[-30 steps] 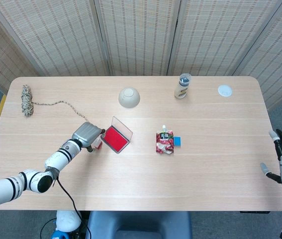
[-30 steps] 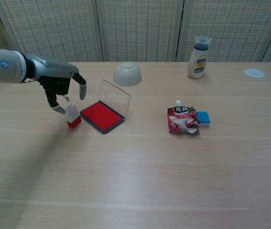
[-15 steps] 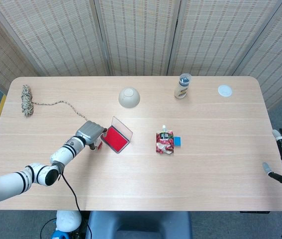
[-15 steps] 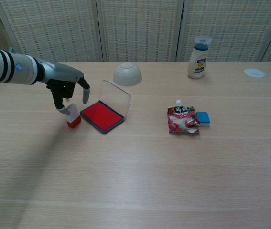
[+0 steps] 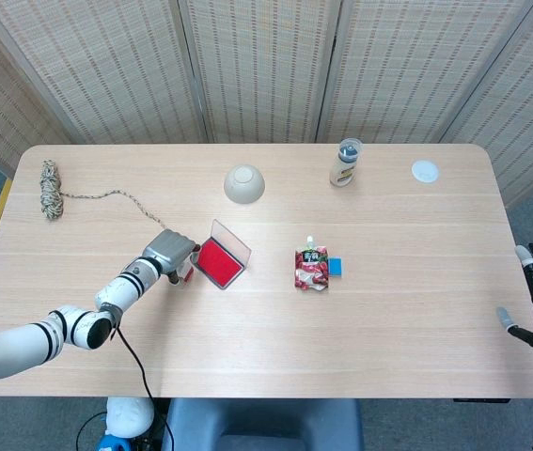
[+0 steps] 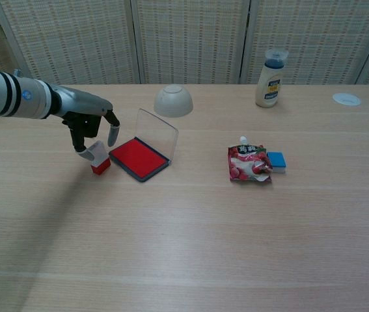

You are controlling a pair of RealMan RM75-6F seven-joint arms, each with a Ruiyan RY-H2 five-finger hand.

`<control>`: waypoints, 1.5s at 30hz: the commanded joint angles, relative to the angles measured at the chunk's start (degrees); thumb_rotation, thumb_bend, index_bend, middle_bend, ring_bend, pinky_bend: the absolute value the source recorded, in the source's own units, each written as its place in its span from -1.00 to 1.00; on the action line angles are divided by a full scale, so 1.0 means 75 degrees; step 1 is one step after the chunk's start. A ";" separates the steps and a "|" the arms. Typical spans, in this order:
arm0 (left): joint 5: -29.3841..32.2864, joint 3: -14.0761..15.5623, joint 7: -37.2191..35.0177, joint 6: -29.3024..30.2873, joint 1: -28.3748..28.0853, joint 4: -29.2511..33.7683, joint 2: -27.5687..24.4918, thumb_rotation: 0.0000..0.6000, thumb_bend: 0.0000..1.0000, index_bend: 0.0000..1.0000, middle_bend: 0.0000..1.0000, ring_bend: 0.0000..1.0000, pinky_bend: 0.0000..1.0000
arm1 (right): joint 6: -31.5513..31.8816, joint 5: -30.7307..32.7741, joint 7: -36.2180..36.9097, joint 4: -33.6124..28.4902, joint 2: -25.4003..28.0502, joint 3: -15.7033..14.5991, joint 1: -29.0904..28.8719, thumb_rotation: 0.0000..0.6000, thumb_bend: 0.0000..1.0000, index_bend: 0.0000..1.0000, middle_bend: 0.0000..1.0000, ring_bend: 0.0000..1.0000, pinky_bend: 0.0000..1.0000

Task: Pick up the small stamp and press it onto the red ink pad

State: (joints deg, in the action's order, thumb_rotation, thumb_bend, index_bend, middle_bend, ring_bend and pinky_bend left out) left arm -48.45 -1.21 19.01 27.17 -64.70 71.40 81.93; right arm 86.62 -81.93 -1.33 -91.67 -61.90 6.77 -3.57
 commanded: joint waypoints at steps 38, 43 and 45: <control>-0.0330 0.0161 -0.0737 -0.0210 -0.0015 -0.0453 0.0083 1.00 -0.18 0.19 1.00 0.81 0.74 | -0.0104 0.0050 -0.0132 0.0018 -0.0046 0.0022 -0.0059 1.00 -0.47 -1.00 -1.00 -1.00 -1.00; -0.0309 0.0156 -0.0745 -0.0058 0.0027 -0.0297 -0.0083 1.00 -0.02 0.32 1.00 0.83 0.74 | -0.0136 0.0072 -0.0142 0.0018 -0.0047 0.0027 -0.0072 1.00 -0.47 -1.00 -1.00 -1.00 -1.00; -0.0266 0.0157 -0.0726 0.0005 0.0036 -0.0200 -0.0184 1.00 0.06 0.38 1.00 0.83 0.74 | -0.0165 0.0068 -0.0143 0.0020 -0.0046 0.0022 -0.0086 1.00 -0.47 -1.00 -1.00 -1.00 -1.00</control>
State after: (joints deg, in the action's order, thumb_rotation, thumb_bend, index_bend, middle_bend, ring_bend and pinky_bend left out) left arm -50.60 -0.04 13.50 26.98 -64.50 69.64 80.81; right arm 85.41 -81.41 -2.40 -91.52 -62.25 6.94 -4.20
